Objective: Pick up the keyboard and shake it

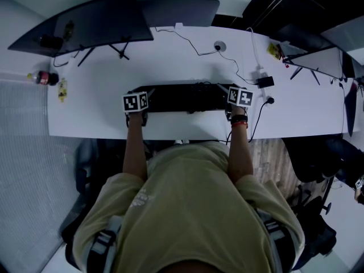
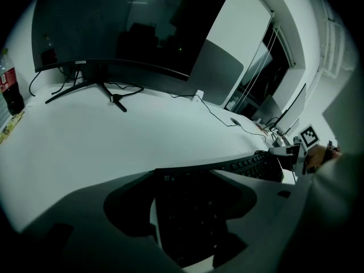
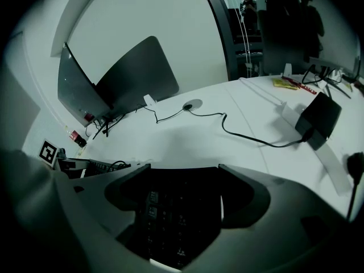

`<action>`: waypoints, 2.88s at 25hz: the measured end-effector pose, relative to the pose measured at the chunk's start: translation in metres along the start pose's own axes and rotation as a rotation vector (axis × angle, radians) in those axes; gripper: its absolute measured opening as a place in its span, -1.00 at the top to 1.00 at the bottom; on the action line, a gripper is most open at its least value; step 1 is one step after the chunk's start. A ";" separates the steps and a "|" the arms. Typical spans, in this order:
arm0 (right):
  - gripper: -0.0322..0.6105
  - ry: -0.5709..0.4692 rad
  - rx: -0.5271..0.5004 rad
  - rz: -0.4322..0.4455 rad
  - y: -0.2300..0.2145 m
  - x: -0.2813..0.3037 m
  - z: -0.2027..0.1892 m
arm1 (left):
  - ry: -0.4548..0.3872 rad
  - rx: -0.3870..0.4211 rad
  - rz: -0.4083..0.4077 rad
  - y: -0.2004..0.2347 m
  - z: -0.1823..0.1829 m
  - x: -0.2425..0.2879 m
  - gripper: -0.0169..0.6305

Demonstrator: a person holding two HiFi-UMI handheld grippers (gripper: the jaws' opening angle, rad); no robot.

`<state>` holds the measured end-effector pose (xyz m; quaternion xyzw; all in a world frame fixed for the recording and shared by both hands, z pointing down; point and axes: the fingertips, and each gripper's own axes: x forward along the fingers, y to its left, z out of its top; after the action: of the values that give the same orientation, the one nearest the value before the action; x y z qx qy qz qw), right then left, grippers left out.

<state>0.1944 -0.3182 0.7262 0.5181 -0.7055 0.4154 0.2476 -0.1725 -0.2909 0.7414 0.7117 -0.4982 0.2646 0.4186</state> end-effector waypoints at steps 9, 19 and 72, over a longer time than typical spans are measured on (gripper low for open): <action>-0.27 -0.023 -0.013 0.005 0.007 -0.013 0.007 | -0.037 0.003 -0.013 -0.001 0.002 -0.012 0.04; -0.27 -0.096 -0.035 0.023 0.023 -0.027 0.024 | -0.091 0.024 0.002 0.001 0.019 -0.023 0.04; -0.27 -0.595 -0.276 0.148 0.043 -0.074 0.034 | -0.597 0.234 0.080 -0.019 0.034 -0.081 0.09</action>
<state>0.1818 -0.3029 0.6366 0.5256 -0.8321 0.1635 0.0675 -0.1861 -0.2774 0.6534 0.7811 -0.5928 0.1158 0.1586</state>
